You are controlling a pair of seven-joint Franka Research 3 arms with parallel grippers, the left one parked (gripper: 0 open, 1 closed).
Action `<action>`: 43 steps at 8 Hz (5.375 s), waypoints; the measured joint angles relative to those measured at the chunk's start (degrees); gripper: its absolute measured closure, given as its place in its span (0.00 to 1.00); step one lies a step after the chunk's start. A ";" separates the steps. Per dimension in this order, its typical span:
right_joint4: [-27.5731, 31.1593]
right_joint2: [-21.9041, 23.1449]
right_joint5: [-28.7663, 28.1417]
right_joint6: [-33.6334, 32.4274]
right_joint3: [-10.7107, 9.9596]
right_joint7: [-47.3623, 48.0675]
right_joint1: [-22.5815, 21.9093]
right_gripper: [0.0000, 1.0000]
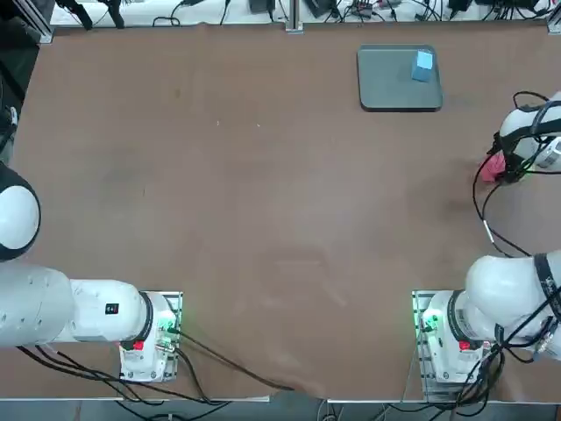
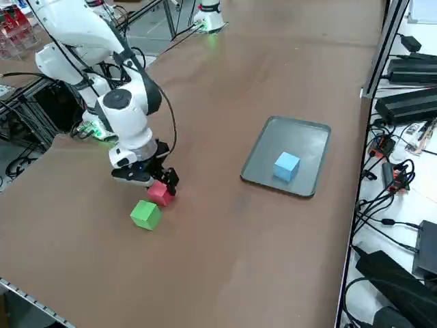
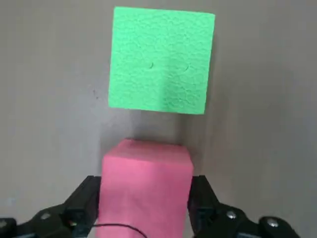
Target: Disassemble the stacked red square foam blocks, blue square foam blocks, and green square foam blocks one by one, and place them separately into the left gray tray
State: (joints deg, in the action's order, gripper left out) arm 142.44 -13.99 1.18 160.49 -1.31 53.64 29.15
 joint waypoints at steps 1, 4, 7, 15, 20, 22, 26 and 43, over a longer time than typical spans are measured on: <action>0.00 -0.45 0.00 0.53 0.00 0.11 0.06 0.08; -0.27 0.80 0.00 -0.16 0.35 0.36 0.04 0.23; -5.26 7.73 0.49 -16.82 2.61 -5.10 -1.41 0.24; -33.87 -1.27 0.37 -31.69 5.22 -32.67 -28.58 0.24; -57.23 -26.59 2.29 -33.31 4.64 -33.88 -31.68 0.24; -59.53 -29.86 3.44 -31.83 4.59 -33.81 -31.88 0.24; -60.33 -29.99 5.21 -30.30 4.50 -33.56 -32.57 0.00; -36.05 -3.92 5.12 -45.64 -16.04 -1.58 -19.59 0.00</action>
State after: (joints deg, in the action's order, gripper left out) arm 106.39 -17.91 6.30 114.85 -17.36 52.06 9.57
